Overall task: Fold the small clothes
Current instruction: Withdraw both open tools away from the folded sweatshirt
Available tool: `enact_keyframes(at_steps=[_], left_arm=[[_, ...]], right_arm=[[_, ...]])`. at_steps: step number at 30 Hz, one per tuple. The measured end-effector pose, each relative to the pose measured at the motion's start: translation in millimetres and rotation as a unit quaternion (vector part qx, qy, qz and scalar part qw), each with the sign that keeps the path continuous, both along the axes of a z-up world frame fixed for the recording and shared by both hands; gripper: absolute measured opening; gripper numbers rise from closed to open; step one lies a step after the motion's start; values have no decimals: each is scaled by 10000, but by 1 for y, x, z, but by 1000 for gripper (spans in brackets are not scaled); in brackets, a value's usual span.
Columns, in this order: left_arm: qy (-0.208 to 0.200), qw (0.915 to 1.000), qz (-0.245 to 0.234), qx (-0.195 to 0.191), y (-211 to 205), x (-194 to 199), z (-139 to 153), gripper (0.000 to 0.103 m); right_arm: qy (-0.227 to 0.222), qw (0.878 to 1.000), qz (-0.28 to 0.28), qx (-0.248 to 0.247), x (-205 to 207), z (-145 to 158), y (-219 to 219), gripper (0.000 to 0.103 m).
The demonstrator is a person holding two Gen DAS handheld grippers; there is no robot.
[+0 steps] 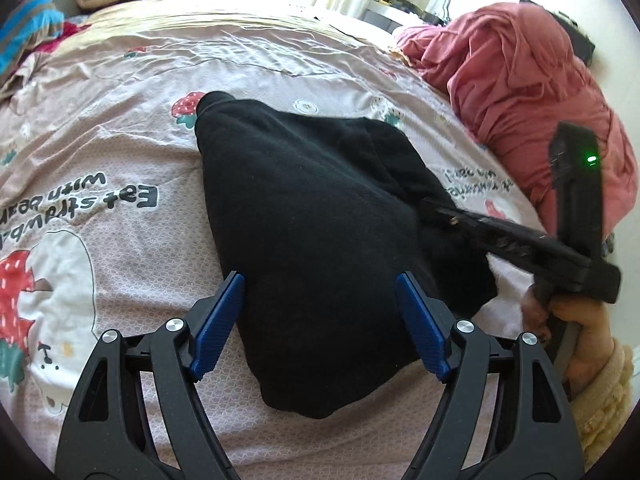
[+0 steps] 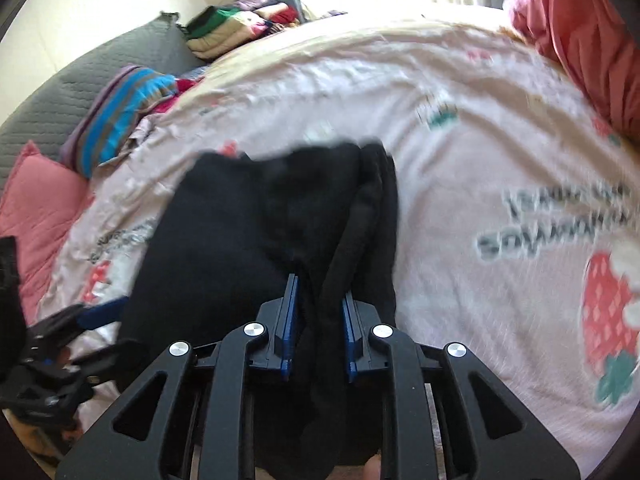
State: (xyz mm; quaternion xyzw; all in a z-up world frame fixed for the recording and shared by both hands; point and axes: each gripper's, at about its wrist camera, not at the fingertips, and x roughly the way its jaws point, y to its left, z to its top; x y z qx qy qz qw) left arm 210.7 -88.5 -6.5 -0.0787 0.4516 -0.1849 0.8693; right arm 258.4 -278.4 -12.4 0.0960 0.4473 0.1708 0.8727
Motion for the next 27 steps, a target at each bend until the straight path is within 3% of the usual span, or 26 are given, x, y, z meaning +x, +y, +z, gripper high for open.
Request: enact_keyframes(at_steps=[3,8,10,13,16,18,23,27], left_arm=[[-36,10000,16,79,-1,-5,1,70],[-143,9998,89,103,3,-19,10,70],[-257,9995,112,136,5,-28,17,70],[-464,9987,128,176,8,-48,27,77],[-687,9971,196,247,11,-69,37,83],[-798,9962,267,233,13,-83,43,93],[-1025,9941,264,227,17,-116,51,94],[-964,9947,298,191,24,-132,48,94]], right_arm=[[-28,9995,-286,144,-5,-5,-6,27],[-493,9966,-624,-225,-34,24,-7,44],[-845,9927,-814,-268,-57,39,-10,67],[-1188,9873,-1032,-212,-89,55,-15,87],[-1400,9838,-1117,-42,-120,68,-22,94],[-1448,9831,-1122,3,-136,73,-25,96],[-1610,9807,-1096,-158,-178,78,-24,98],[-1672,9797,-1014,-432,-206,76,-19,98]])
